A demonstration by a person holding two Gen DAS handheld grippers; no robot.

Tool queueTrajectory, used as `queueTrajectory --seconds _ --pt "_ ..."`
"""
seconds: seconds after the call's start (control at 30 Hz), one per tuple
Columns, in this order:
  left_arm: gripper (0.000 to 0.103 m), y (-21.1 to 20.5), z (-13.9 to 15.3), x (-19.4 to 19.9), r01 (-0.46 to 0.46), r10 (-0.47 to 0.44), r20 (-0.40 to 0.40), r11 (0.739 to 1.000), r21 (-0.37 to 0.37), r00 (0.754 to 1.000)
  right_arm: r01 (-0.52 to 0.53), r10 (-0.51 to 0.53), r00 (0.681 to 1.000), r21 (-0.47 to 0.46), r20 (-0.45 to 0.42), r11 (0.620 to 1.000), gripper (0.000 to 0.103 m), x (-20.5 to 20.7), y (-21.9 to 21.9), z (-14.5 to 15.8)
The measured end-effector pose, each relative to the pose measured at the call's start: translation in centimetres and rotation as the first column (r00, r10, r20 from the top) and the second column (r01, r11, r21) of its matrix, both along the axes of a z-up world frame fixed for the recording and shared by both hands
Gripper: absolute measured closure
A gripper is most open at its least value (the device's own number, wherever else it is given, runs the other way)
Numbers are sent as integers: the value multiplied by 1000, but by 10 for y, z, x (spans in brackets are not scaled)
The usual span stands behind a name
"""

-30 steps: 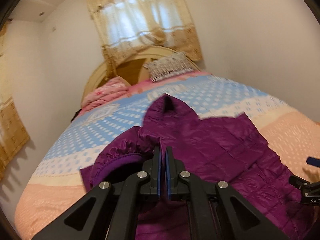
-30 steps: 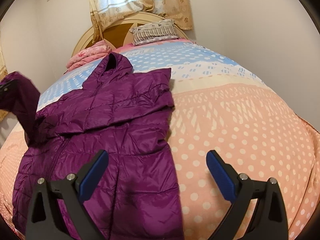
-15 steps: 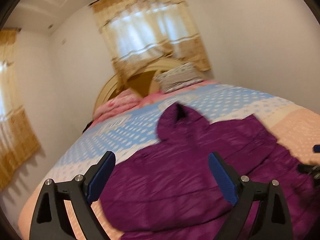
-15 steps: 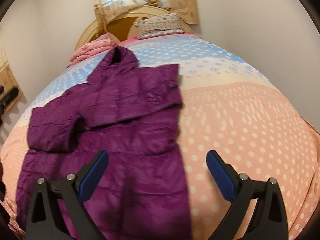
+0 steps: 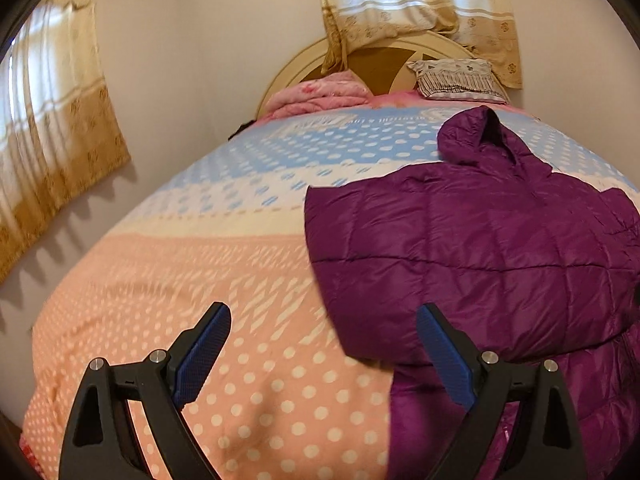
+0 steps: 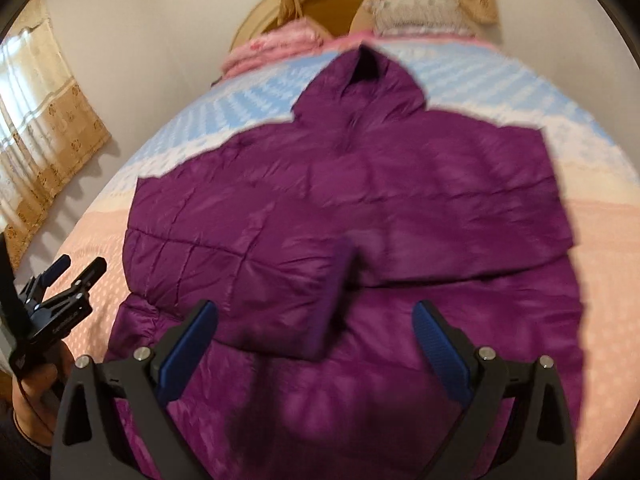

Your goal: Fold large clothes

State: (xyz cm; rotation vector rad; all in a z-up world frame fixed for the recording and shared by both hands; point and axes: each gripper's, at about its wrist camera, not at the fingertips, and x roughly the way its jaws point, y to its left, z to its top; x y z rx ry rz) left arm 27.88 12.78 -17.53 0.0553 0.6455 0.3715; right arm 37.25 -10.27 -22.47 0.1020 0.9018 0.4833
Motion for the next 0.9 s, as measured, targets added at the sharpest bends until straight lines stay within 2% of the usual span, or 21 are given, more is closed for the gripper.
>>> queueTrajectory --seconds 0.03,0.07,0.1,0.17,0.33,0.47,0.6,0.8,0.83,0.87,0.9 --pt "9 3 -1 0 -2 2 -2 1000 -5 1000 -23 23 999 3 -27 1000 58 4 6 -6" --pt "9 6 0 0 -3 3 -3 1000 -5 1000 -29 29 999 2 -41 1000 74 6 9 -8" --pt "9 8 -1 0 -3 3 -5 1000 -3 1000 -17 17 999 0 -35 1000 83 5 8 -9" --pt "9 10 -1 2 -5 5 -9 1000 -3 1000 -6 6 1000 -7 -2 1000 90 0 3 -2" --pt "9 16 -2 7 -13 12 -23 1000 -11 1000 62 -59 993 -25 105 998 93 -12 -29 25" --pt "9 15 -2 11 -13 12 -32 1000 -23 999 130 -125 983 -33 134 991 93 -11 -59 36" --pt "9 6 1 15 6 -6 -29 1000 -10 1000 201 -195 973 -37 123 979 93 -8 -86 33" --pt "9 -7 4 23 36 -36 -41 999 13 999 277 -271 959 -70 80 958 92 2 -110 10" --pt "9 -10 5 25 40 -39 -43 999 16 998 277 -272 960 -71 73 958 86 3 -110 6" --pt "9 -12 6 27 45 -44 -44 999 17 998 276 -271 960 -75 67 958 86 5 -111 4" --pt "9 -13 8 29 52 -51 -44 999 16 998 282 -277 958 -83 68 956 79 4 -112 3"
